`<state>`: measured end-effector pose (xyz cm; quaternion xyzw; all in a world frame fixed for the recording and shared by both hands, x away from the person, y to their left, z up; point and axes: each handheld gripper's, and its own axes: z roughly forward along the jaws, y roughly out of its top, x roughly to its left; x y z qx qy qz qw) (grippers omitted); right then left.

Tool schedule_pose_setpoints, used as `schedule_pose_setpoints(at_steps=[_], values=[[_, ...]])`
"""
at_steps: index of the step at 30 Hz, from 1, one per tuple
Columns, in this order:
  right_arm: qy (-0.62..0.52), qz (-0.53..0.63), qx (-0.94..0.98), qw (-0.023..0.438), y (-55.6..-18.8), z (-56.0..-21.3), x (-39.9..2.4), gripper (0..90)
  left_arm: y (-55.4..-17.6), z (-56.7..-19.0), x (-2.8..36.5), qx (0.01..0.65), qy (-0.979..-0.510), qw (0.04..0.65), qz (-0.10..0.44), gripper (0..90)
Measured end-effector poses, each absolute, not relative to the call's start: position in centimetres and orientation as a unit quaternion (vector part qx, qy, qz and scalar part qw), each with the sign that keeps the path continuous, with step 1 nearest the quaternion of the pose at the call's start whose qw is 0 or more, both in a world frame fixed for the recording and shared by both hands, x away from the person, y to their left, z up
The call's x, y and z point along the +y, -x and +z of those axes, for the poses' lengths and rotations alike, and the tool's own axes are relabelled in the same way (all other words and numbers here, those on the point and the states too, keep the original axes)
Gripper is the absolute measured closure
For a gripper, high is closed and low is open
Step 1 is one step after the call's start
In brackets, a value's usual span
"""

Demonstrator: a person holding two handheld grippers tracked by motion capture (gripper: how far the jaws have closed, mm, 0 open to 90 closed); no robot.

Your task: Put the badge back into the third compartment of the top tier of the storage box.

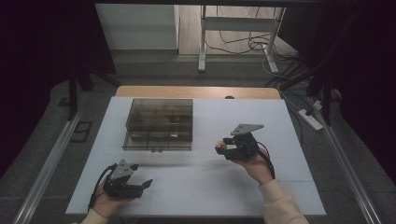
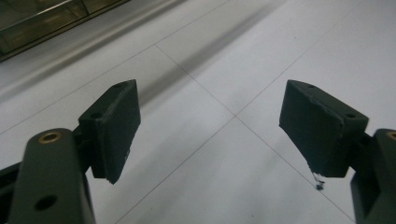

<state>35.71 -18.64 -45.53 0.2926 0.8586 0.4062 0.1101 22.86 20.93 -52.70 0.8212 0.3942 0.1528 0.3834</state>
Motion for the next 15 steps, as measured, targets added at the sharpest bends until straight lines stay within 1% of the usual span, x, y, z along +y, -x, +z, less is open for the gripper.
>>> schedule_pose_setpoints(at_steps=[15], values=[[-0.287, 0.431, 0.848, 0.116, -35.31, -44.95, -18.37, 47.7, -22.85, -52.70, 20.90, 0.394, -0.822, 0.383, 0.153, 21.1]])
